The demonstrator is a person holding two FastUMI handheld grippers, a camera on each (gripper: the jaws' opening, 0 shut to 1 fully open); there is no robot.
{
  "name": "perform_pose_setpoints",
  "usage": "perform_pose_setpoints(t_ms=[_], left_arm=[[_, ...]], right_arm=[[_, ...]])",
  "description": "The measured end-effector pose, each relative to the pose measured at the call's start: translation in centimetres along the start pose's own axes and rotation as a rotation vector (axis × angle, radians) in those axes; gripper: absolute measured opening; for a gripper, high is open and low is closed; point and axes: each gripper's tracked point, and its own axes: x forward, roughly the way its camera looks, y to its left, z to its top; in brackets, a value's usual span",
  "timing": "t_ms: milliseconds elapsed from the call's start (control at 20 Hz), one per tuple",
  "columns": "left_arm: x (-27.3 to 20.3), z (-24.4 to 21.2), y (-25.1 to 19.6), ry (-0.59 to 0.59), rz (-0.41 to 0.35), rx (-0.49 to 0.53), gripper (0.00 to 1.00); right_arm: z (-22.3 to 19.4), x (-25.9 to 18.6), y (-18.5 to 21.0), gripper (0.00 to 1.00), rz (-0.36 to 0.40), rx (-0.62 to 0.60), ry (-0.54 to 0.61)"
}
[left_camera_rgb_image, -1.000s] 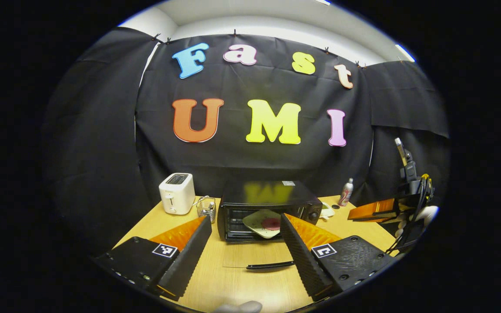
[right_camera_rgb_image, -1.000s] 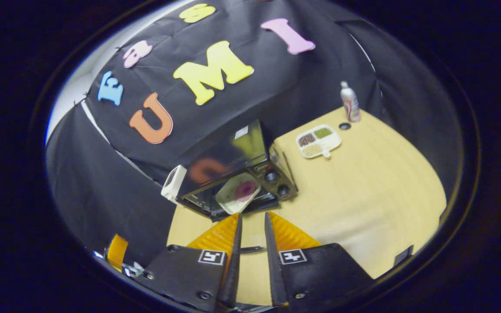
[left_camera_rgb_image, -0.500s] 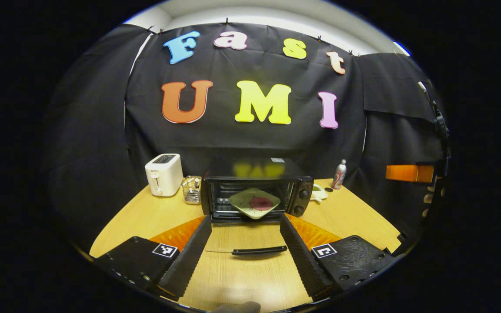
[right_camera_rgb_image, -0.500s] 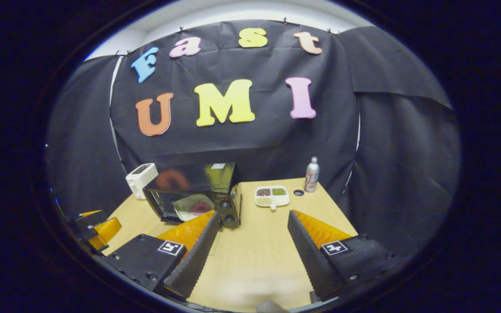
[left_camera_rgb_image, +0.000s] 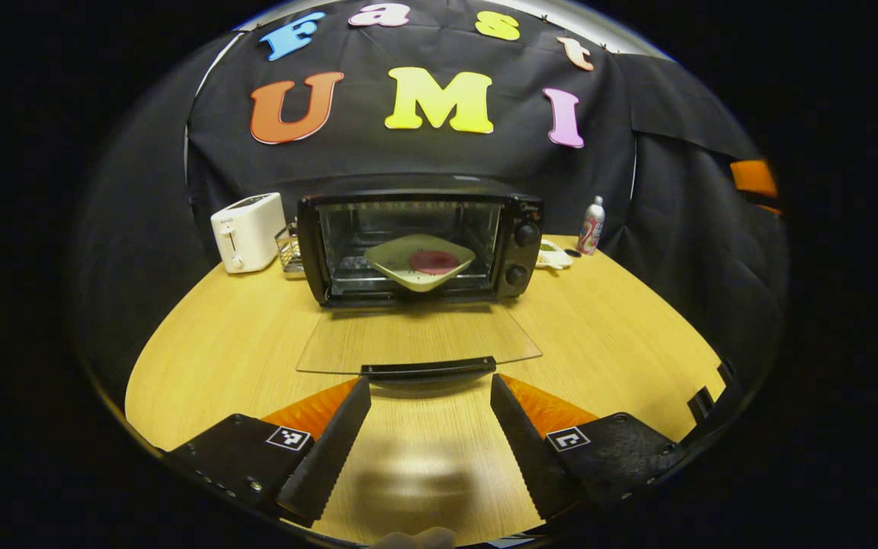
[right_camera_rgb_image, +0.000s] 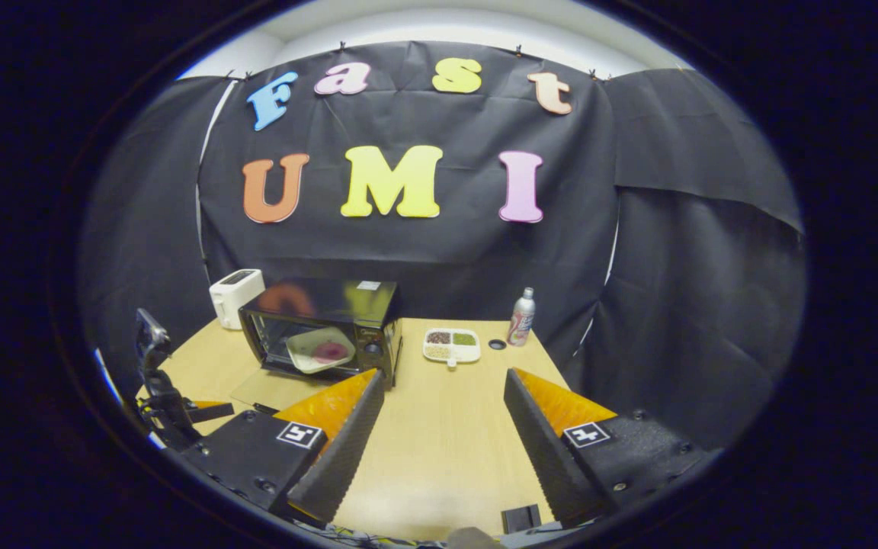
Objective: Open the electric oven with the left hand, put the food in, and close the electric oven.
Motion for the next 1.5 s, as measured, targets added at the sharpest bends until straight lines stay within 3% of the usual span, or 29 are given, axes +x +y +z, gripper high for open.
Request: perform_pose_setpoints(t_ms=[250, 750, 1200, 1500], left_arm=[[4.1, -3.3, -0.1, 0.071, 0.027, 0.006, 0.96], [8.2, -4.7, 0.5, 0.125, 0.077, 0.003, 0.96], [7.5, -2.0, 0.9, 0.107, 0.086, -0.024, 0.97], [7.3, 3.0, 1.2, 0.037, 0.081, -0.003, 0.98]], right_arm=[[0.1, 0.3, -1.2, 1.00, -0.015, -0.002, 0.020], [0.3, 2.5, -2.2, 1.00, -0.022, 0.011, 0.053], [1.1, 3.7, -2.2, 0.97, 0.002, 0.036, 0.053], [1.2, 4.0, -2.7, 0.97, -0.003, 0.073, 0.042]])
